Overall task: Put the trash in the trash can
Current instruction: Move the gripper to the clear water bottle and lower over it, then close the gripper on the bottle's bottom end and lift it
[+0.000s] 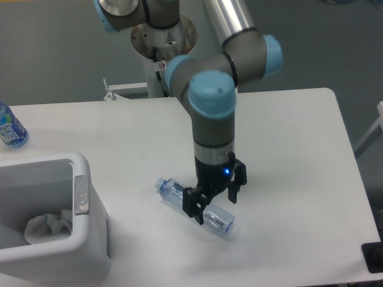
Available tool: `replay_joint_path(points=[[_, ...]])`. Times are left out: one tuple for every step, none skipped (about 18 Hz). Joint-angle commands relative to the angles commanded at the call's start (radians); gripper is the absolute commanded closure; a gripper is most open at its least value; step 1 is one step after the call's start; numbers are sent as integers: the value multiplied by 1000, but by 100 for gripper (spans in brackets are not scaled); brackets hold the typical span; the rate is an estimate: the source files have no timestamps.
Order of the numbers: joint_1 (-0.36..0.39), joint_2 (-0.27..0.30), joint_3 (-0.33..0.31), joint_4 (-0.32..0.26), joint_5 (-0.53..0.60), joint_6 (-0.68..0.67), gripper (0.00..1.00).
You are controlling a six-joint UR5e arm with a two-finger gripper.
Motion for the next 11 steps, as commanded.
replay_joint_path(points=[[0, -17, 0, 0, 2, -9, 0], [0, -34, 0, 2, 2, -11, 0], [3, -45, 3, 3, 2, -9, 0], [9, -55, 11, 3, 2, -11, 0], [14, -66, 17, 3, 2, -11, 0], [14, -72, 17, 2, 2, -12, 0], [15, -74, 11, 2, 2, -12, 0], [15, -74, 8, 3, 3, -12, 0], [15, -80, 6, 3, 11, -12, 0], [18, -84, 5, 3, 27, -12, 0], [21, -88, 6, 3, 43, -12, 0]])
